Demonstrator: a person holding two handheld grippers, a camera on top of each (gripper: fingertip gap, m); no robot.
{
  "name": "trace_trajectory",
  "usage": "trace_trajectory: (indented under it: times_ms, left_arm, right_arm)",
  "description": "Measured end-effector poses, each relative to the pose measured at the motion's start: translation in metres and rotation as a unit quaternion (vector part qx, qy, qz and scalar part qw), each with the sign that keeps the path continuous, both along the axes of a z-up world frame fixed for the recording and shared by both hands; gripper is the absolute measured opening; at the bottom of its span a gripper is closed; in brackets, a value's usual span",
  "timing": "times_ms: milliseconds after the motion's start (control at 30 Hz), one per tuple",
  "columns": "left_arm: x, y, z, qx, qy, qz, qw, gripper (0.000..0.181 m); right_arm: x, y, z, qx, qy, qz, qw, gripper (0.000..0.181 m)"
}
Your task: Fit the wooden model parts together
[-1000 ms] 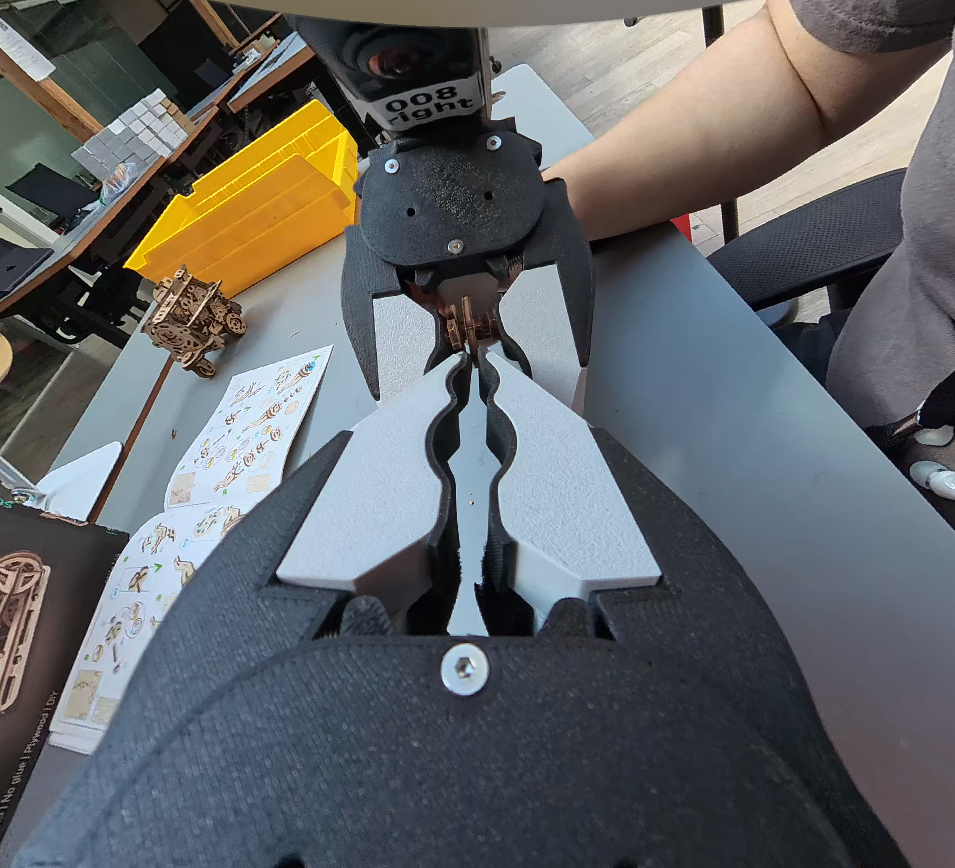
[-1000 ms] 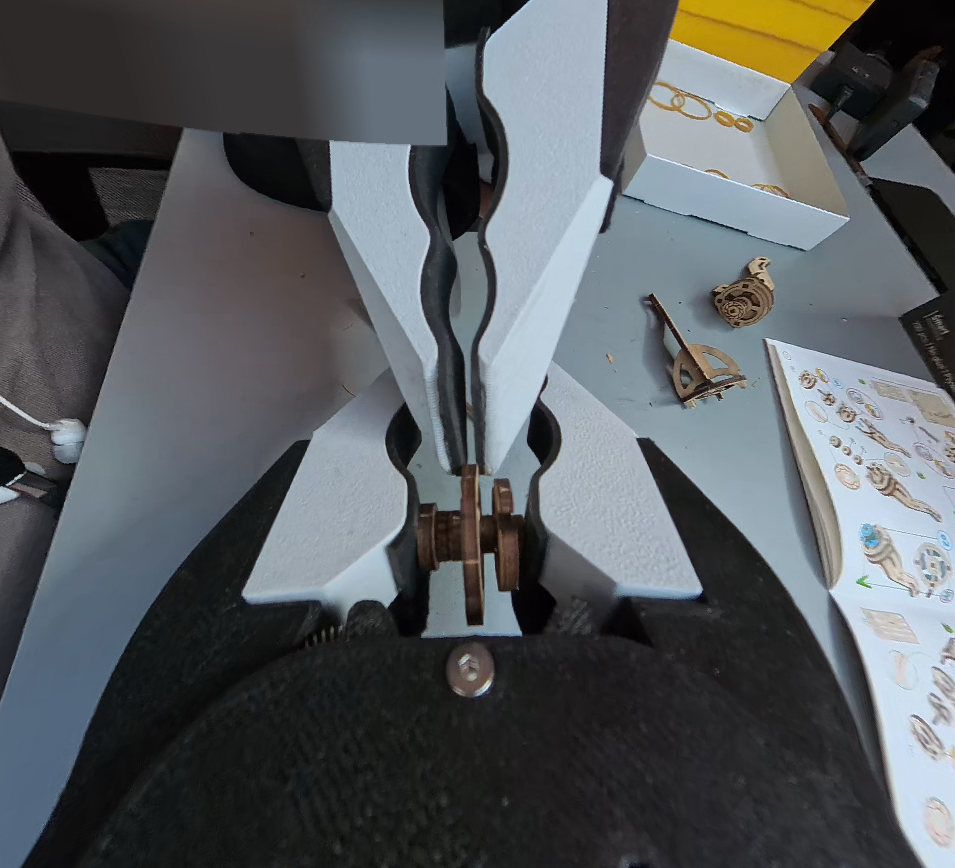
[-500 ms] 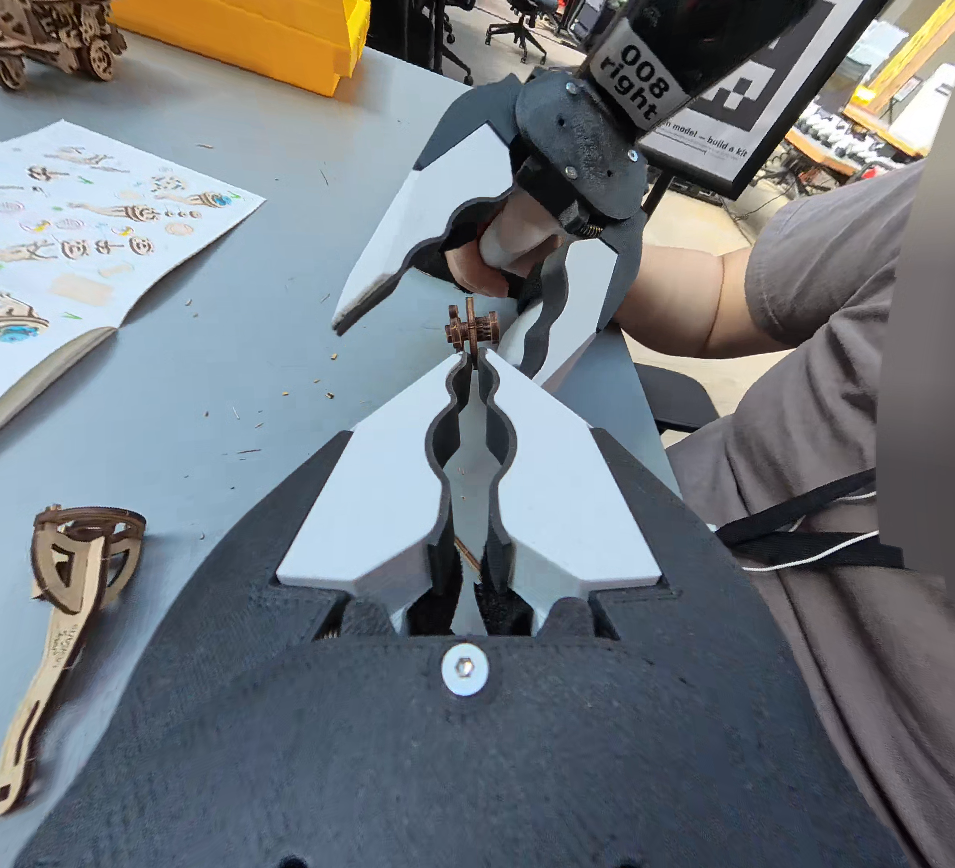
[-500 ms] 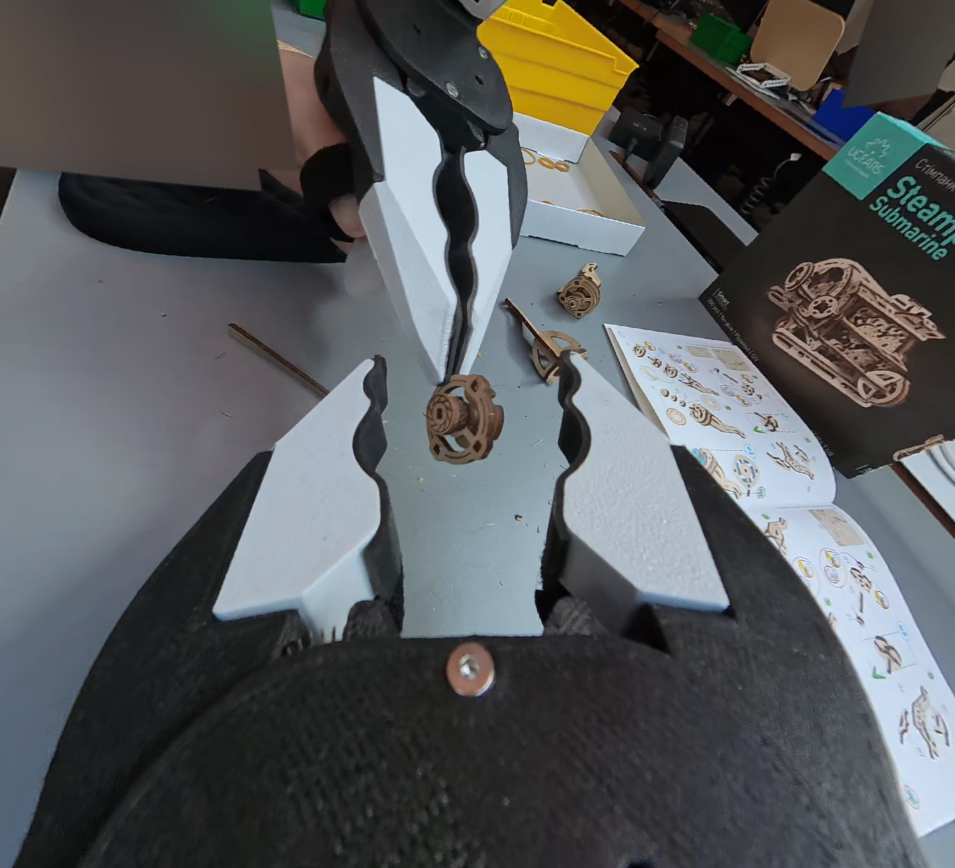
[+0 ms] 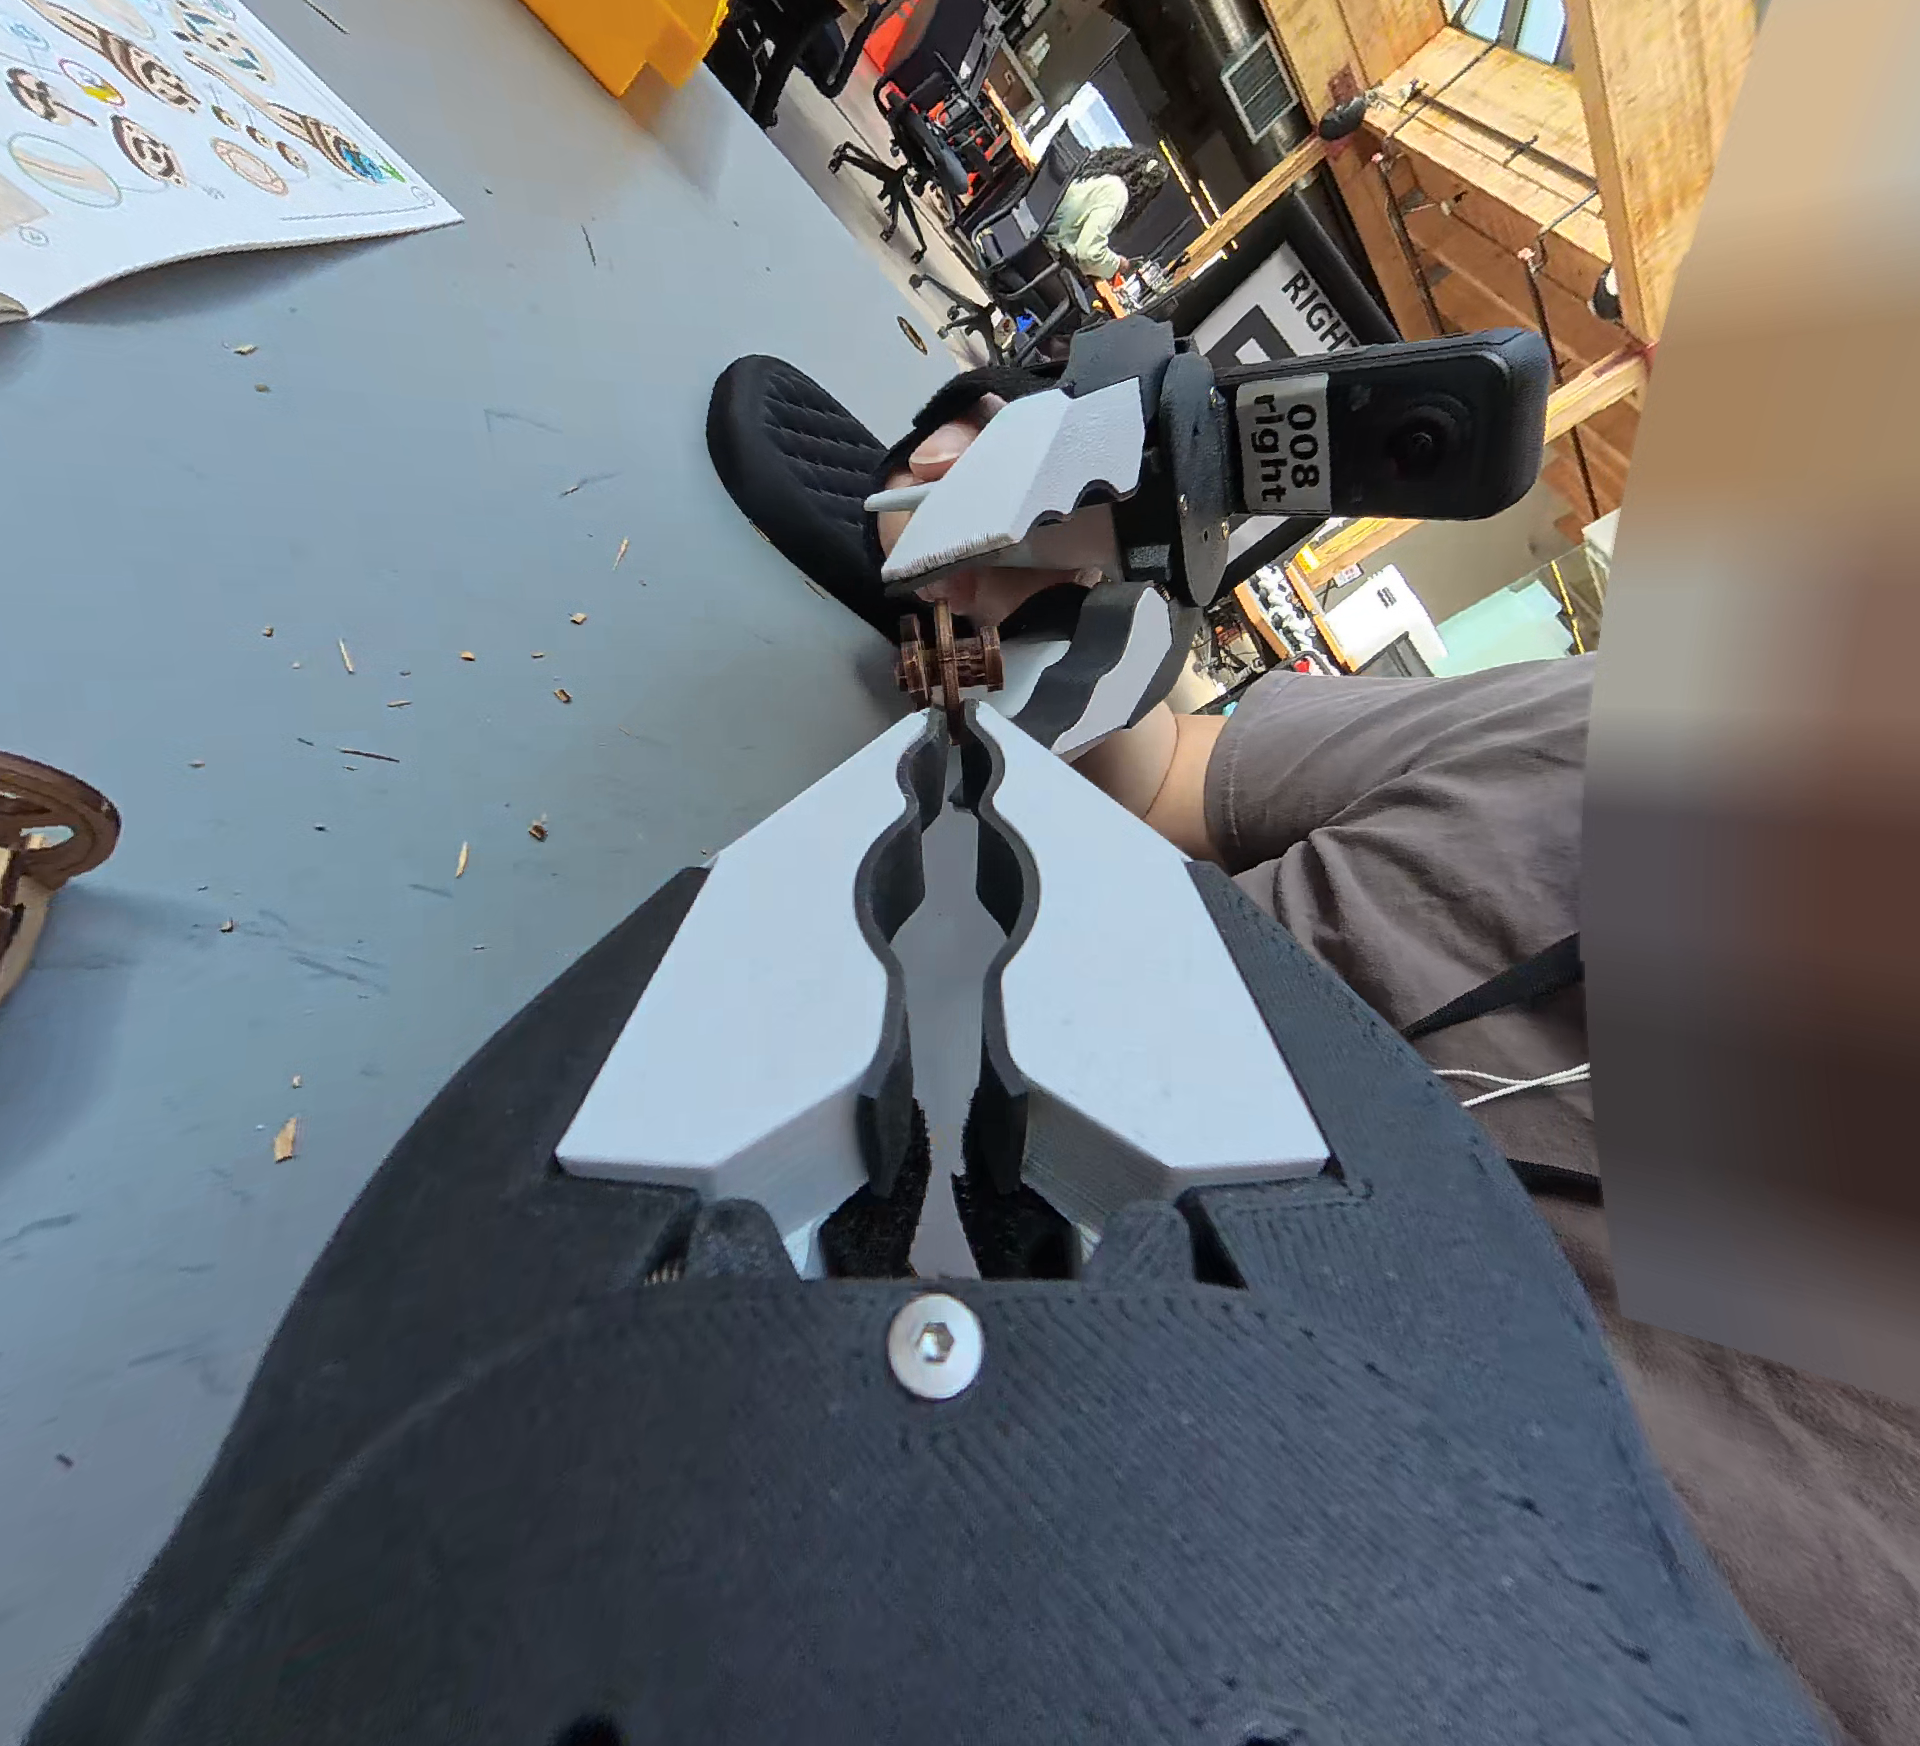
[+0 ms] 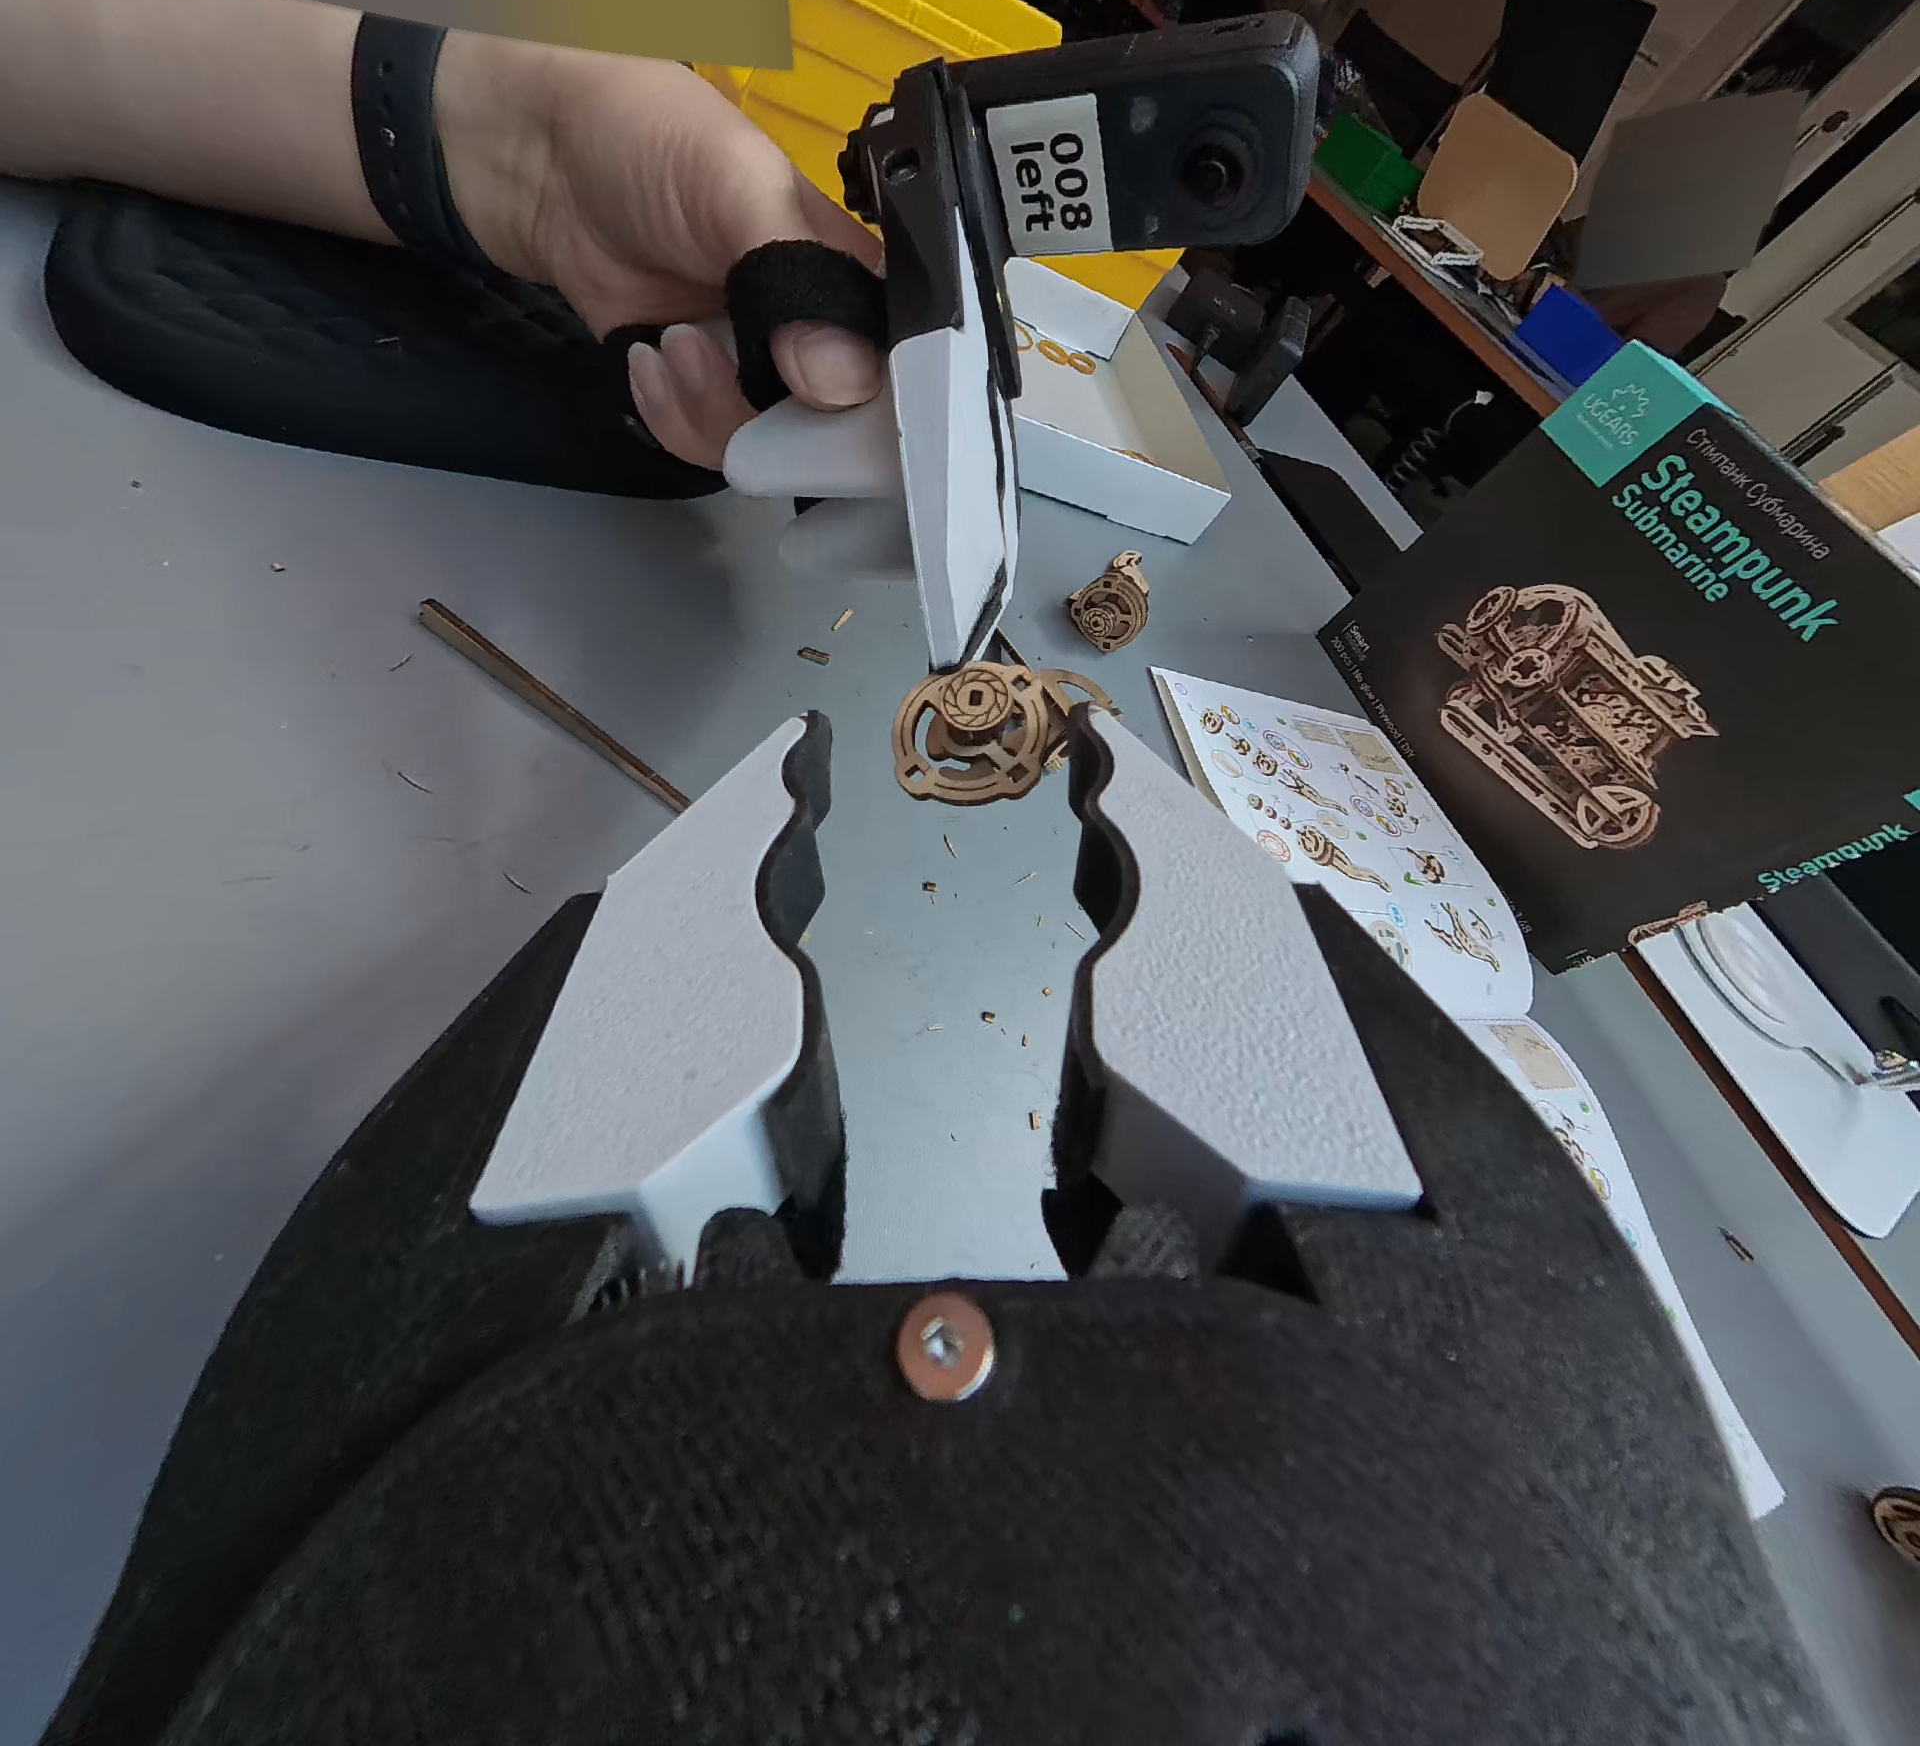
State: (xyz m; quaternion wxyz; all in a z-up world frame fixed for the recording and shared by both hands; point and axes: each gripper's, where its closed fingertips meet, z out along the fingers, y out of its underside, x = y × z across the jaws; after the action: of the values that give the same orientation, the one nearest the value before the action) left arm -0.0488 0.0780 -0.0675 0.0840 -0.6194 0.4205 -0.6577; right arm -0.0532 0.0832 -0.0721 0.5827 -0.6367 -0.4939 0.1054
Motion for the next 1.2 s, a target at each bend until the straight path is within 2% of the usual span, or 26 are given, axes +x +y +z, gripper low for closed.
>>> trace_trajectory:
  times_ms: [133, 533, 733, 1067, 1200]
  left_arm:
    - [0.000, 0.000, -0.001, -0.019, 0.001, -0.003, 1.000, 0.000]
    - [0.001, 0.001, -0.002, -0.045, 0.002, 0.000, 0.999, 0.000]
    - [0.001, 0.002, -0.002, -0.051, 0.001, 0.001, 0.999, 0.000]
    - [0.001, 0.001, -0.003, -0.045, 0.003, -0.001, 0.999, 0.000]
    - [0.001, 0.001, -0.003, -0.035, 0.005, 0.000, 0.999, 0.000]
  right_arm:
    - [-0.001, 0.001, 0.000, 0.003, 0.001, -0.004, 1.000, 0.039]
    - [0.001, -0.002, 0.012, -0.005, 0.046, 0.006, 0.999, 0.035]
    - [0.002, -0.006, 0.019, 0.004, 0.058, 0.014, 0.998, 0.022]
    - [0.003, -0.002, 0.013, 0.003, 0.039, 0.002, 0.999, 0.019]
    - [0.004, -0.001, 0.011, 0.007, 0.032, -0.001, 0.999, 0.011]
